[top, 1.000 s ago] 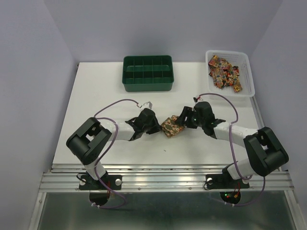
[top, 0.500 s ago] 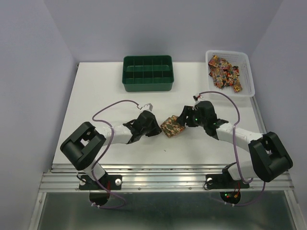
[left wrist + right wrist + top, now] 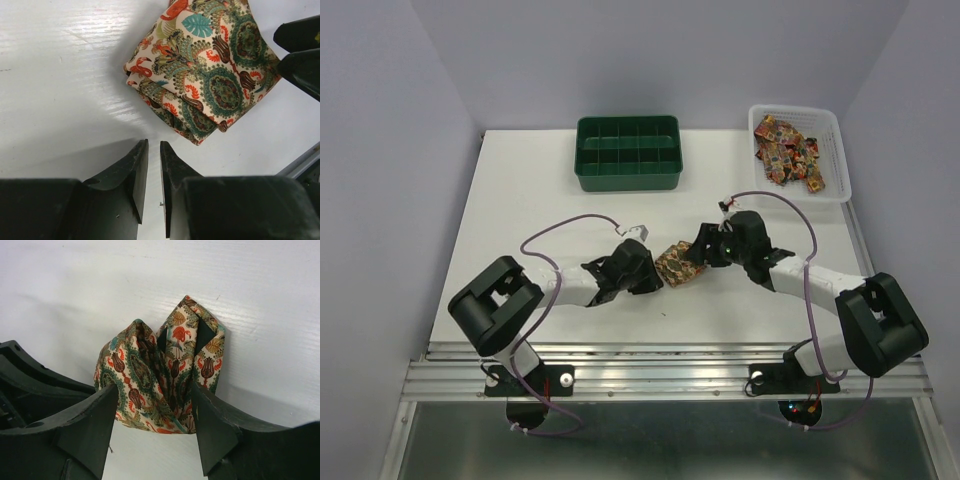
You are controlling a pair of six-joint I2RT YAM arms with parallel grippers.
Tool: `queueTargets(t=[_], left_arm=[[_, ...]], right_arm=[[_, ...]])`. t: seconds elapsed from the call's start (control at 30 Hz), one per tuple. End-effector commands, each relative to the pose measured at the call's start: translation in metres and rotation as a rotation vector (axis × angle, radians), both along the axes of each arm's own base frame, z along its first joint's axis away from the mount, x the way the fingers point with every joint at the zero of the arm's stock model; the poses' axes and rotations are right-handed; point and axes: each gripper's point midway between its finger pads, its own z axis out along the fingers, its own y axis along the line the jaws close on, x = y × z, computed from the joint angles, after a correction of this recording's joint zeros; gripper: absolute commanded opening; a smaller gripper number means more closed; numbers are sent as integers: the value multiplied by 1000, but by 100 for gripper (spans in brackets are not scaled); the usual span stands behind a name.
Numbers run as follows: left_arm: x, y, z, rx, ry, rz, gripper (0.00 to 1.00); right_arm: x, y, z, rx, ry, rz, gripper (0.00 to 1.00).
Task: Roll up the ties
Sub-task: Place the rolled tie into the container
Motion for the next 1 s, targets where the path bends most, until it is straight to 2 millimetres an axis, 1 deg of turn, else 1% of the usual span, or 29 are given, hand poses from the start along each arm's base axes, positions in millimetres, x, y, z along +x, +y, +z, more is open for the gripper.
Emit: queueTargets(t=[0.0, 0.1, 0.17, 0.4, 0.6, 0.73, 0.87, 0.93, 0.97], left_arm=[[11, -18, 14, -36, -41, -27, 27], [13, -26, 15, -40, -46, -43, 27], [14, -28, 12, -37, -40, -47, 27], [17, -43, 14, -61, -36, -70, 27], [21, -46, 18, -68, -49, -60, 27], [22, -48, 12, -56, -42, -65, 27], [24, -47, 10, -48, -42, -61, 27], [22, -46, 9, -42, -41, -61, 27], [22, -44, 8, -40, -39, -59, 27]], right_arm=[[-1, 8, 6, 41, -16, 24, 65], [-7, 14, 5, 70, 7, 53, 65], [-10, 16, 4, 86, 16, 65, 65], [-13, 19, 4, 111, 27, 61, 65], [-13, 18, -1, 104, 37, 36, 65], [-13, 19, -3, 85, 30, 38, 65], [-8, 17, 2, 68, 11, 22, 65], [0, 9, 7, 40, -1, -42, 65], [8, 2, 9, 18, -5, -100, 65]])
